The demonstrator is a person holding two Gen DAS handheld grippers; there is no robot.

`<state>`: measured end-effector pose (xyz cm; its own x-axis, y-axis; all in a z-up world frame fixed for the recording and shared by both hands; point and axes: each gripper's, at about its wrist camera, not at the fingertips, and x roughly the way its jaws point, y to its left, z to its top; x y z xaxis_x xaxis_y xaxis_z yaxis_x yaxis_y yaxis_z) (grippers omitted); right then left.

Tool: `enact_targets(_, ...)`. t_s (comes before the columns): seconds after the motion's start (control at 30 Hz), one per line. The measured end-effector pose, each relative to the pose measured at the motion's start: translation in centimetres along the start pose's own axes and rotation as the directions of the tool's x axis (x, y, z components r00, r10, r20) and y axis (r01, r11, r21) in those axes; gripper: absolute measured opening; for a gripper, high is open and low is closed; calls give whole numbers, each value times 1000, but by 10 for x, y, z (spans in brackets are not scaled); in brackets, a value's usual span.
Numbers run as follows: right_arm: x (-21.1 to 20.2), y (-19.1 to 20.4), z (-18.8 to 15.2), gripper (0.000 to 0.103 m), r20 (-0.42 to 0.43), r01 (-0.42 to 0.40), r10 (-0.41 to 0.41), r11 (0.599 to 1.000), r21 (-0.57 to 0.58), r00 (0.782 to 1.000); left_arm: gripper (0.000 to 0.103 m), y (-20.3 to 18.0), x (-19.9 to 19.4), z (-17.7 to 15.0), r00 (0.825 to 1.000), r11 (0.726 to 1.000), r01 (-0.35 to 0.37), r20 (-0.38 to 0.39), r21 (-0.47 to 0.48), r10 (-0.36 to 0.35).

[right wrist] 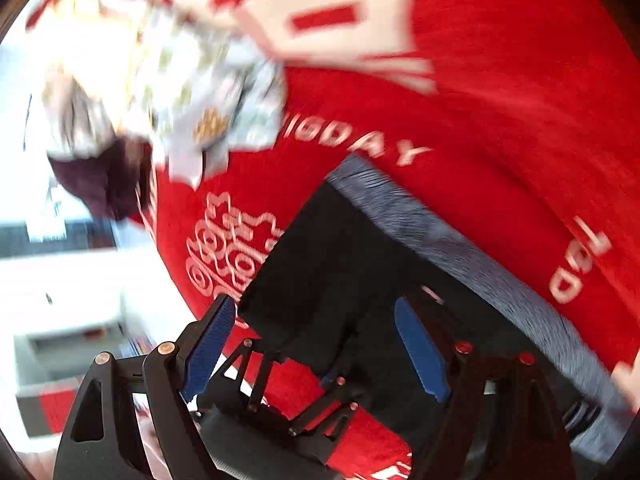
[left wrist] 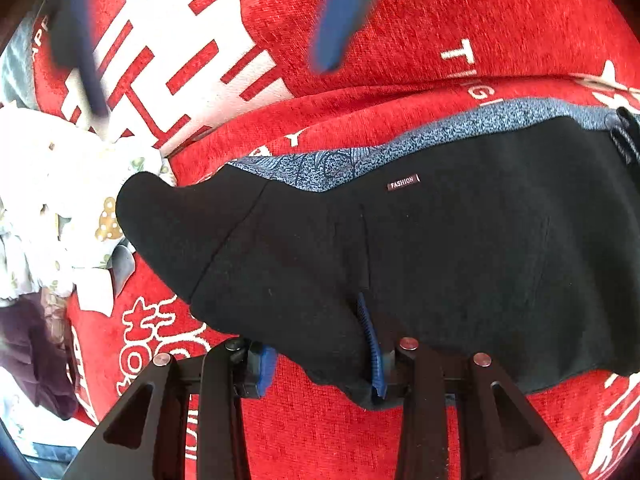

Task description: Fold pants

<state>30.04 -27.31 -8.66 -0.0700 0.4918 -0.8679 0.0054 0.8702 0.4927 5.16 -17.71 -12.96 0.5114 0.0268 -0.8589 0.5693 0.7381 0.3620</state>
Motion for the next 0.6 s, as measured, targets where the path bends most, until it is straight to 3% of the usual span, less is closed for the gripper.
enact_targets(0.17,57,36,14,85,-165,20,-36,995,-97,986,38,-7,-3,2,999,999,-37,13,26,37)
enact_targets(0.2,68,39,16,80,-198,34,-54,994,-100,979,38,-9,-4,2,999,999,-42,17,29,42)
enact_targets(0.23,77,38,17,55,-222,49,-70,994,-97,973,38,-9,-5,2,999,998,-45,19,32,45)
enact_targets(0.27,84,35,16,37,-244,68,-88,993,-92,966,38,-10,-6,3,999,998,-49,16,34,48)
enact_targets(0.3,86,32,16,24,-242,104,-124,990,-93,962,38,-10,-6,3,999,998,-44,7,33,44)
enact_targets(0.33,83,28,15,21,-226,106,-124,990,-90,966,38,-11,-9,2,999,998,-45,11,35,44)
enact_targets(0.5,29,9,-3,19,-100,-12,6,998,-56,995,38,-22,-49,15,994,997,-42,104,67,35)
enact_targets(0.6,-13,-10,-27,19,-2,-104,104,995,-12,995,38,-31,-78,28,990,998,-18,144,66,9)
